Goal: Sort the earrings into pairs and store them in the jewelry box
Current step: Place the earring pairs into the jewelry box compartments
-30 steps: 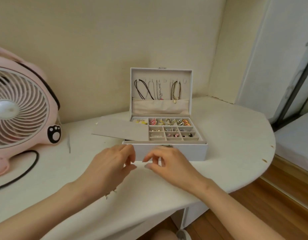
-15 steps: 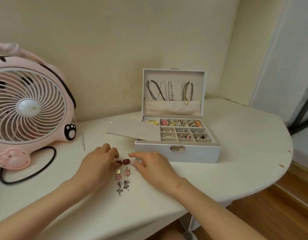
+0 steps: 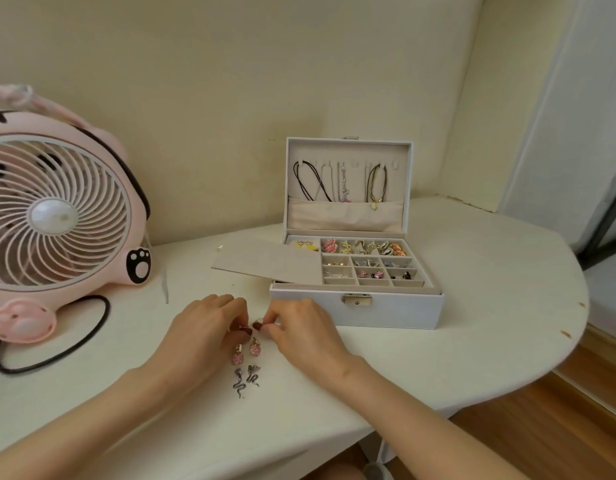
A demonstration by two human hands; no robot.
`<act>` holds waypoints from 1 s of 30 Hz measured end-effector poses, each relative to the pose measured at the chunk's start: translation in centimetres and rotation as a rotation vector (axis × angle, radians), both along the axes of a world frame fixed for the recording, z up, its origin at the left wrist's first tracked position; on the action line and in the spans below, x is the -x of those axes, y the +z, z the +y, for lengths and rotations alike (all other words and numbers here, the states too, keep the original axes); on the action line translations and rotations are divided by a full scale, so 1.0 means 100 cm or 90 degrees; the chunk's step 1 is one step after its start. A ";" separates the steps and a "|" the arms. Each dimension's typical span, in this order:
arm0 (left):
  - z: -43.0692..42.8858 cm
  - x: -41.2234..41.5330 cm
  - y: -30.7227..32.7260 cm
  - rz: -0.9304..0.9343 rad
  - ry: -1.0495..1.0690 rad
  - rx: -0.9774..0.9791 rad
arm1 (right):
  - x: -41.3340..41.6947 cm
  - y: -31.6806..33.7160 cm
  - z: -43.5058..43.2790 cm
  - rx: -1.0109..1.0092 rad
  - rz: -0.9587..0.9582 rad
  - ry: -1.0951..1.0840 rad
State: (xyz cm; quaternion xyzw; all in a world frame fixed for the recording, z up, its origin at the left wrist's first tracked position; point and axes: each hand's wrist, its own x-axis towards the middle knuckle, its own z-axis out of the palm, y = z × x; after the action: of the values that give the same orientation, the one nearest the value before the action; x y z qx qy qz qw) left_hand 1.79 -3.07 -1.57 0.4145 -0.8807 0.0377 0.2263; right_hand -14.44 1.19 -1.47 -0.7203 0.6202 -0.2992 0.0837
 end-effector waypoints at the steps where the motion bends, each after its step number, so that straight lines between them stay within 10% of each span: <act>1: 0.002 0.000 0.004 0.003 -0.010 0.012 | 0.005 0.003 0.005 0.005 -0.014 0.002; 12: 0.005 0.079 0.080 0.117 -0.090 -0.067 | 0.095 0.047 0.023 0.054 -0.177 -0.130; 30: -0.031 0.143 0.076 -0.184 -0.038 -0.075 | 0.122 0.066 -0.005 -0.075 -0.075 -0.115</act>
State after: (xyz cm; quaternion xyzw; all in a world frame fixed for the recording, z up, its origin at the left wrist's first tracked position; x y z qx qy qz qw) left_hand -12.55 -6.15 6.02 0.3911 -0.9166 0.0390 0.0734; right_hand -26.66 0.73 5.15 -0.6368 0.6930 -0.3099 0.1349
